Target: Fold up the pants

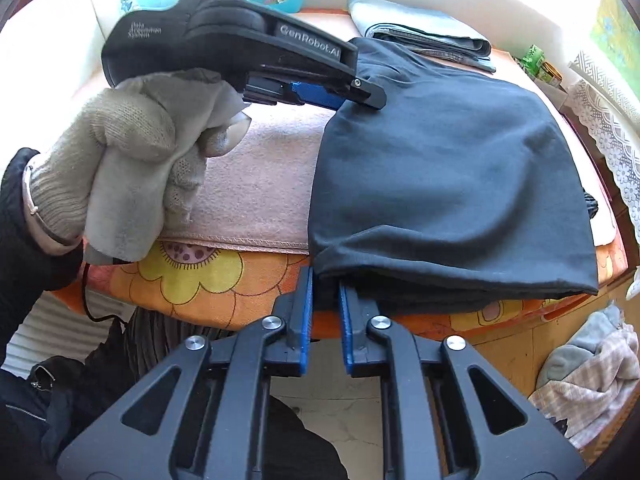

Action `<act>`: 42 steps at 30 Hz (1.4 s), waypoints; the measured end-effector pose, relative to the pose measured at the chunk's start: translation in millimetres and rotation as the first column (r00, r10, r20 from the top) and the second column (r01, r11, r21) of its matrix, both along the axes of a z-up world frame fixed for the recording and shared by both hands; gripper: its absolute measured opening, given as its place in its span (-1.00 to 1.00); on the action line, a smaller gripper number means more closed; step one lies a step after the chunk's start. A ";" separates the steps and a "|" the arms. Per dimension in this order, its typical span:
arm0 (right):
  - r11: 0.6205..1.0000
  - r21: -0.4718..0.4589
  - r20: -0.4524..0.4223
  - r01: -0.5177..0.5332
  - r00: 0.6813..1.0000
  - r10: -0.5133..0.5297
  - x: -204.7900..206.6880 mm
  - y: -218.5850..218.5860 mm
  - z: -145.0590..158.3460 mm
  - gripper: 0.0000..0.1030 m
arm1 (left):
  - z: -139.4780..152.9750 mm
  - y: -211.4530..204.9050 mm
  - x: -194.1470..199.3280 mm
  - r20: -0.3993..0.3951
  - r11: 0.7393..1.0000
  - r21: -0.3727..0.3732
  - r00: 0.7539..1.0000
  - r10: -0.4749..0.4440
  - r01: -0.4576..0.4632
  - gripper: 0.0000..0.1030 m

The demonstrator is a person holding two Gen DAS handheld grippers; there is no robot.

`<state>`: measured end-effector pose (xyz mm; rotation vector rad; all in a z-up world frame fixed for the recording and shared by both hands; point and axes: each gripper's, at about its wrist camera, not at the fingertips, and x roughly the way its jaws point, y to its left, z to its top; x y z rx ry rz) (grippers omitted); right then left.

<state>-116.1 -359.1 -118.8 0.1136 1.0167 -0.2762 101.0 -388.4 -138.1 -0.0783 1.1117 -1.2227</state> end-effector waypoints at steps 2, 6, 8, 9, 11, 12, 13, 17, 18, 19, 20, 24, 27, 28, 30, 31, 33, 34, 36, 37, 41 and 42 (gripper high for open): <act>0.999 -0.041 0.013 0.001 1.000 0.000 -7.6 1.1 12.6 -0.90 | -0.1 -0.7 -1.4 0.017 1.000 -0.001 1.000 -0.005 0.005 -0.64; 0.997 -0.059 0.008 0.051 0.999 -0.050 -27.2 -5.6 21.7 -0.94 | -0.3 -3.3 -3.4 0.048 1.000 0.010 0.999 -0.013 0.013 -0.72; 0.996 -0.003 0.009 0.092 0.996 -0.092 -34.8 -14.9 19.6 -0.94 | -1.6 -2.2 -1.0 0.031 1.000 0.004 1.000 -0.007 0.007 -0.72; 0.995 0.025 0.022 0.097 0.995 -0.097 -38.1 -14.5 18.5 -0.94 | -1.7 -2.1 -0.3 0.026 1.000 0.002 1.000 -0.006 0.006 -0.72; 0.995 0.063 0.037 0.082 0.996 -0.084 -36.3 -10.3 16.9 -0.93 | -0.5 -2.2 -1.1 0.033 1.000 0.002 0.999 -0.006 0.006 -0.72; 0.995 0.077 0.042 0.071 0.996 -0.074 -32.3 -5.1 15.5 -0.88 | 0.1 -2.4 -1.6 0.036 1.000 0.003 0.999 -0.007 0.006 -0.72; 0.995 0.078 0.045 0.063 0.997 -0.067 -28.5 0.4 12.9 -0.77 | 0.7 -2.4 -1.9 0.036 1.000 0.001 0.999 -0.006 0.006 -0.72; 0.996 0.015 0.068 0.088 0.994 -0.089 -6.0 8.9 0.1 0.01 | 1.3 0.7 0.1 0.017 1.000 -0.016 1.000 -0.001 0.002 -0.72; 0.995 0.012 0.058 0.102 0.993 -0.103 0.2 7.2 -4.4 0.01 | 1.4 1.3 1.0 0.010 1.000 -0.021 1.000 -0.001 0.001 -0.72; 0.994 -0.001 0.050 0.112 0.992 -0.112 4.6 8.0 -8.9 0.01 | 1.6 1.7 1.8 0.005 1.000 -0.026 1.000 0.001 -0.001 -0.72; 0.993 -0.025 0.045 0.118 0.992 -0.117 9.2 7.8 -11.8 0.01 | 1.9 2.2 2.2 0.003 1.000 -0.030 1.000 0.001 0.000 -0.72; 0.987 -0.084 0.049 0.136 0.990 -0.132 9.3 -0.4 -8.9 -0.75 | 1.1 0.9 0.8 0.016 1.000 -0.028 1.000 -0.002 0.002 -0.72; 0.980 -0.111 0.060 0.163 0.986 -0.157 -6.2 -9.9 7.3 -0.81 | -2.2 -0.9 0.9 0.007 1.000 -0.022 1.000 -0.011 0.011 -0.74; 0.977 -0.121 0.062 0.176 0.984 -0.169 -12.5 -11.6 11.9 -0.84 | -3.2 -1.1 1.3 0.006 1.000 -0.019 1.000 -0.009 0.009 -0.76; 0.971 -0.131 0.057 0.200 0.979 -0.194 -24.0 -16.1 15.9 -0.89 | -5.7 -1.8 3.7 -0.011 1.000 -0.016 1.000 -0.008 0.008 -0.76; 0.968 -0.123 0.058 0.218 0.976 -0.212 -29.2 -21.3 16.5 -0.90 | -6.7 -1.8 5.1 -0.020 1.000 -0.016 1.000 -0.005 0.005 -0.77; 0.963 -0.095 0.055 0.252 0.967 -0.248 -36.8 -31.2 14.5 -0.91 | -6.3 -0.6 5.8 -0.023 1.000 -0.020 1.000 -0.003 0.002 -0.77; 0.963 -0.072 0.062 0.261 0.964 -0.257 -39.7 -35.2 14.4 -0.92 | -5.4 0.0 4.9 -0.017 1.000 -0.019 1.000 -0.002 0.002 -0.77; 0.970 -0.022 0.079 0.240 0.968 -0.238 -42.7 -33.1 15.5 -0.92 | -2.6 1.0 3.3 -0.006 1.000 -0.022 1.000 -0.001 0.001 -0.77; 0.979 0.001 0.084 0.206 0.975 -0.206 -42.6 -28.3 16.0 -0.91 | -1.7 1.5 3.2 -0.004 1.000 -0.023 1.000 0.000 0.000 -0.77; 0.992 -0.004 0.093 0.124 0.988 -0.123 -31.4 3.8 11.4 -0.26 | -0.7 1.7 3.2 -0.002 1.000 -0.024 1.000 0.007 -0.007 -0.77; 0.992 -0.035 0.099 0.118 0.989 -0.114 -26.0 9.6 9.0 0.04 | -0.6 1.5 2.9 0.000 1.000 -0.023 1.000 0.007 -0.007 -0.77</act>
